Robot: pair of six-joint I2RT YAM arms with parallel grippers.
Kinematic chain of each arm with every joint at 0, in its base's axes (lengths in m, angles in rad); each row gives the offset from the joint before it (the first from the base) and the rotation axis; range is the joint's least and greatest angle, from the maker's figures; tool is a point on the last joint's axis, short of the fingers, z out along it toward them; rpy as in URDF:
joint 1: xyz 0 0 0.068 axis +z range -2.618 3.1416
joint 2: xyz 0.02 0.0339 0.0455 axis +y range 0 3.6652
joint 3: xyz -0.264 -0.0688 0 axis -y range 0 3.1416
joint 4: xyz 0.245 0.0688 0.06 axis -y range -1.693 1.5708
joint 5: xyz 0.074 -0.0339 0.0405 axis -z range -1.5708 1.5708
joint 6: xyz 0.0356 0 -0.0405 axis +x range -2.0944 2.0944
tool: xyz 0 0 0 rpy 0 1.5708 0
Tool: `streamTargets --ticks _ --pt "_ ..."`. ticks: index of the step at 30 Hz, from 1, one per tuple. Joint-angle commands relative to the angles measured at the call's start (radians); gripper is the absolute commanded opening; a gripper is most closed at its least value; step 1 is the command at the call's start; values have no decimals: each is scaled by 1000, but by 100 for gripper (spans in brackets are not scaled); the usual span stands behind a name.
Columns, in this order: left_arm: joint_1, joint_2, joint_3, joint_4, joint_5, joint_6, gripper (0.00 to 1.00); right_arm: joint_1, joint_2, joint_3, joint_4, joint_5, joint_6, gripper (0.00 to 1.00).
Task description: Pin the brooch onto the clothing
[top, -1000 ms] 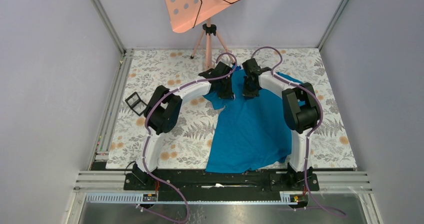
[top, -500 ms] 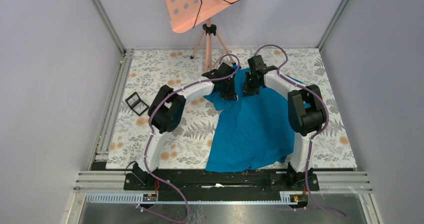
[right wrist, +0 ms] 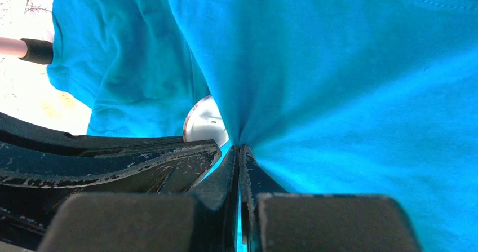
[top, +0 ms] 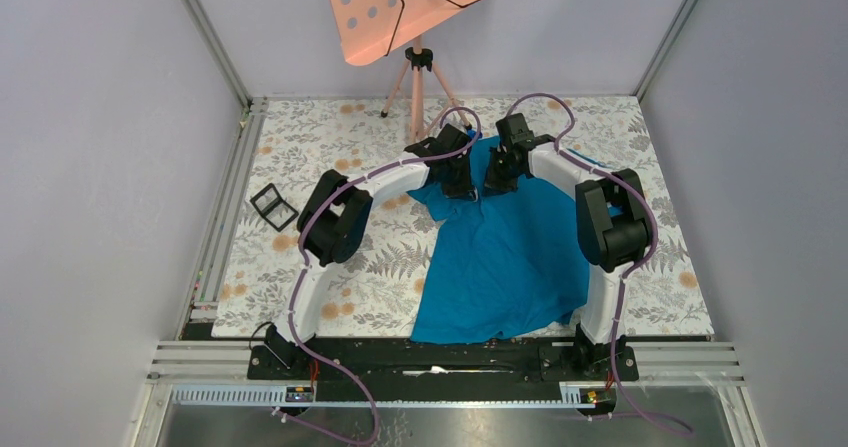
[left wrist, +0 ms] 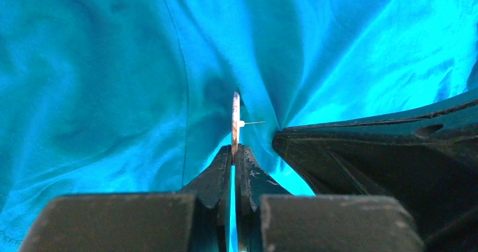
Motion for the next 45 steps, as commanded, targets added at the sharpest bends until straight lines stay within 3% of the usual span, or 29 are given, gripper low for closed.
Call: streamTargets --ticks 1,19,29,45 --pt "-3 19 52 17 20 -1 0 -2 -75 -3 18 -33 -6 0" --pt "-4 33 69 4 27 1 0 -3 -80 -24 18 -54 -15 0" --pt "-3 6 29 89 47 -9 0 -3 -50 -47 17 -101 -34 0" --pt "21 -102 -158 314 88 -45 0 -3 4 -61 11 -104 -38 0"
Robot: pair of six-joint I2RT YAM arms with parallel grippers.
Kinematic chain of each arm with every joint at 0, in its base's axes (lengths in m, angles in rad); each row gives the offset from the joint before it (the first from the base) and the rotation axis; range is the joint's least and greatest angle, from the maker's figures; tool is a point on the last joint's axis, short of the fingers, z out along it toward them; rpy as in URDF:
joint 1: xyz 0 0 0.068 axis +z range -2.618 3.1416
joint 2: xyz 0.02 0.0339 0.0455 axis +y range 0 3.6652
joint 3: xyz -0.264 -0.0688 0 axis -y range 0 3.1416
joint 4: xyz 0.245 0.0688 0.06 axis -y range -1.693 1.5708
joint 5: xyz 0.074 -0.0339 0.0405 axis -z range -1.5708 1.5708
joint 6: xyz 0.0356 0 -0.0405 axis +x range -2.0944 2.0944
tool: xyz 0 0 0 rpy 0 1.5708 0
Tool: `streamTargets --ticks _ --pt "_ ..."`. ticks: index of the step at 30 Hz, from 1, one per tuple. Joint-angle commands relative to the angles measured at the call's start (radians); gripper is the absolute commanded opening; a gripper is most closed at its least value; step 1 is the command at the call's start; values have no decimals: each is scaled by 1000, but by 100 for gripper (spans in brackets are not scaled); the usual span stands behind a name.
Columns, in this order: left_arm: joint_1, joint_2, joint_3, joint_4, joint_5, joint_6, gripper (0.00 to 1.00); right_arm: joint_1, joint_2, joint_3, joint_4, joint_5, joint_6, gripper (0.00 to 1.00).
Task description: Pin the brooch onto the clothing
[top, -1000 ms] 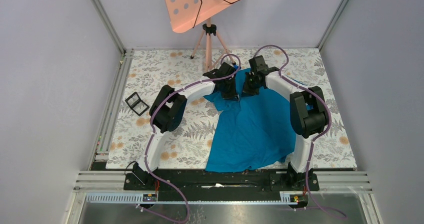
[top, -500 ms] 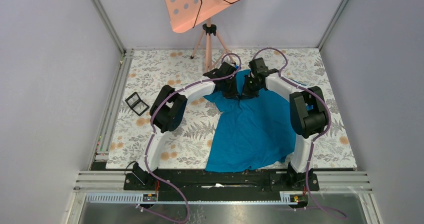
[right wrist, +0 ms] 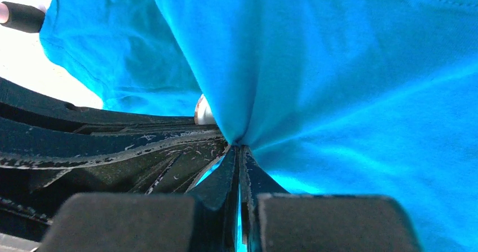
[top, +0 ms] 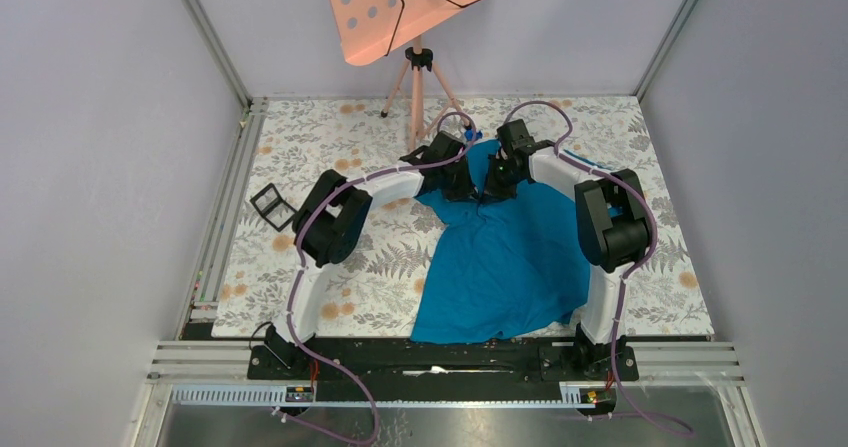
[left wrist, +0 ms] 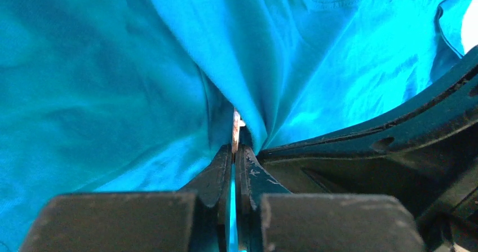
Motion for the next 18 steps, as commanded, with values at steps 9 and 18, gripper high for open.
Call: streamTargets --ticks 9,18 --pt "14 -104 -55 171 38 -7 0 -1 19 -1 -12 -41 -25 0" --pt "24 -129 -97 253 63 -9 0 -2 20 -8 -11 -58 -32 0"
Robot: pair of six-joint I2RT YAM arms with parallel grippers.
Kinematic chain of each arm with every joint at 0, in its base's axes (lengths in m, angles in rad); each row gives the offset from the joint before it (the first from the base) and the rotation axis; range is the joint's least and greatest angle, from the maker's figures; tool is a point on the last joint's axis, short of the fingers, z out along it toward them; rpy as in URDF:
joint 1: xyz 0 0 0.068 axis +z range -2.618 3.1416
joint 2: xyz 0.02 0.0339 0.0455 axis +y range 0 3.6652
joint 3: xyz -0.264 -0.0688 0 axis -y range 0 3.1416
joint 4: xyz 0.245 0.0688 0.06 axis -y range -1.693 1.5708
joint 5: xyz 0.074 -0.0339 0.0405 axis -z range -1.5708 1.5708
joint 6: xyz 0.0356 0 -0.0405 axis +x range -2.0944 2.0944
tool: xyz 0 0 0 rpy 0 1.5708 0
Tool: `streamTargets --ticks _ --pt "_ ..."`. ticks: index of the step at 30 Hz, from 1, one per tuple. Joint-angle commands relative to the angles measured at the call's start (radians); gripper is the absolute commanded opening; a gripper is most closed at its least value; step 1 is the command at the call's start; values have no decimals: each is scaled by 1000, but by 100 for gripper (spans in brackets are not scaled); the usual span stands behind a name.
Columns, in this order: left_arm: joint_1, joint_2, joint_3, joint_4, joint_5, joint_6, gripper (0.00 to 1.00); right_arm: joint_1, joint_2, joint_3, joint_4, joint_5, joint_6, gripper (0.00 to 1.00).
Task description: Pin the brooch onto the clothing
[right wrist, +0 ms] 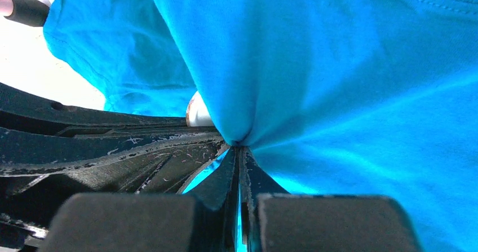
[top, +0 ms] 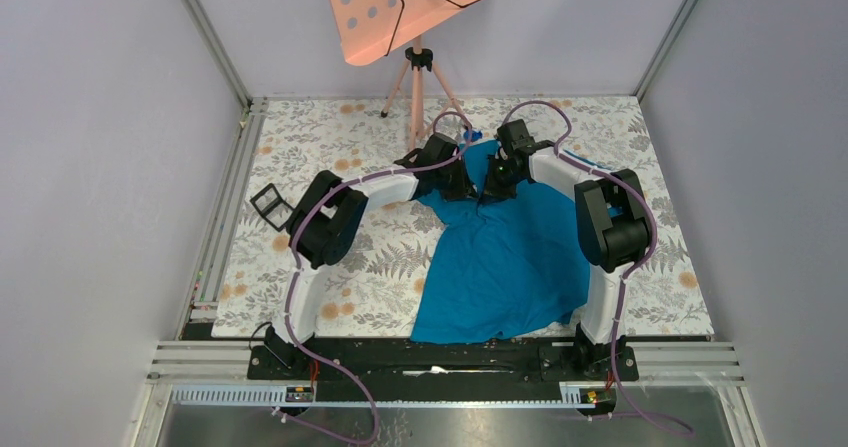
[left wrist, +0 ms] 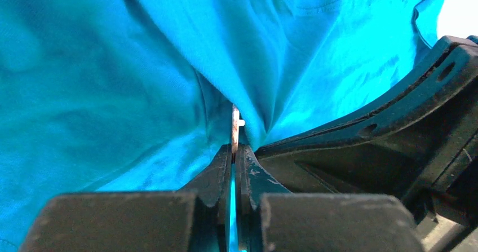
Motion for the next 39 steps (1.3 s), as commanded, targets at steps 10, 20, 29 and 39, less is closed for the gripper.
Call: streamTargets --ticks 10,20,29,39 --pt "30 -114 -73 243 86 -22 0 -1 15 -3 -14 -61 -18 0" --pt "43 -120 -93 231 94 -33 0 -4 -52 -8 -17 -69 -29 5" --pt "66 -147 -144 261 118 -27 0 -36 -199 -14 -78 -44 -57 44" --pt "78 -141 -144 298 176 -26 0 -98 -293 -41 -70 -92 -88 61"
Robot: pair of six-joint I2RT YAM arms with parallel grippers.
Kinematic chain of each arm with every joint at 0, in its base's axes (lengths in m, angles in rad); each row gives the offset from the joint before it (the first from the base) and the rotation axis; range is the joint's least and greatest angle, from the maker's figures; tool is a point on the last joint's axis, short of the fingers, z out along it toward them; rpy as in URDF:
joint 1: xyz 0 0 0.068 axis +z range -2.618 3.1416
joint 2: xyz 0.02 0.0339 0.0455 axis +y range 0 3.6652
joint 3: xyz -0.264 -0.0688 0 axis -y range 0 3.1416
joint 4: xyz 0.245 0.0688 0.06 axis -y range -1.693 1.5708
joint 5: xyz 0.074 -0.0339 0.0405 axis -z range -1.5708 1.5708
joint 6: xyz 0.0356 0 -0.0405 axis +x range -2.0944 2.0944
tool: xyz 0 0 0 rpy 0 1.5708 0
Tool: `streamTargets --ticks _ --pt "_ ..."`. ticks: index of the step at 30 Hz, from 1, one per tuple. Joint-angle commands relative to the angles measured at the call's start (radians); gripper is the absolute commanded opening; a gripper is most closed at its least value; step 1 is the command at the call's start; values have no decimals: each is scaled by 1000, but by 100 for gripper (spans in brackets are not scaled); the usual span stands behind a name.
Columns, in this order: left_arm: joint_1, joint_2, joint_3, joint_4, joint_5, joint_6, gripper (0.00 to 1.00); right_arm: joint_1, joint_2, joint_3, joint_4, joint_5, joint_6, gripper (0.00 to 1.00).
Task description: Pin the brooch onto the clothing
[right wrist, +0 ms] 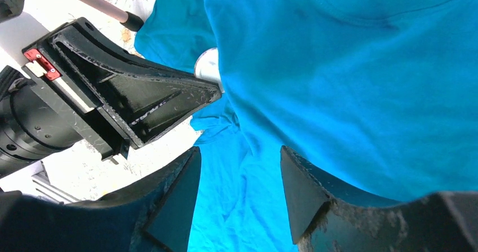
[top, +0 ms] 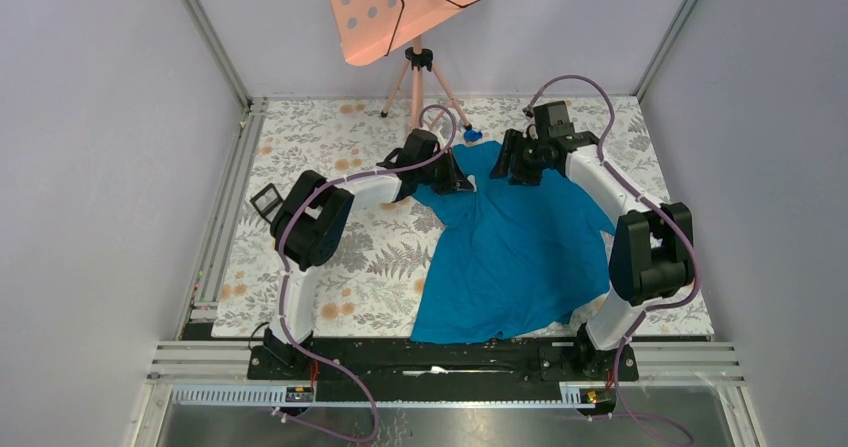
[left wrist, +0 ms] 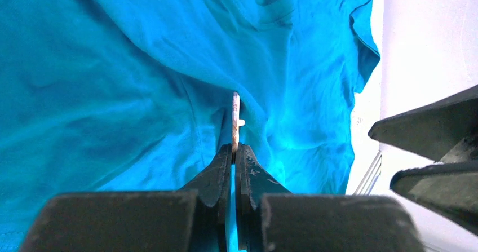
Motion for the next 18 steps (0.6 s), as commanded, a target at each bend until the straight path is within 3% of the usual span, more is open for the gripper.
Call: streamTargets --ticks 1,8,18 --pt "11 -57 3 82 49 -7 0 -14 -18 -9 -3 -71 -46 61" --pt "11 -56 7 83 52 -12 0 -9 32 -33 91 -139 -23 59" --pt "11 -58 12 79 55 -16 0 47 117 -14 88 -76 -90 58"
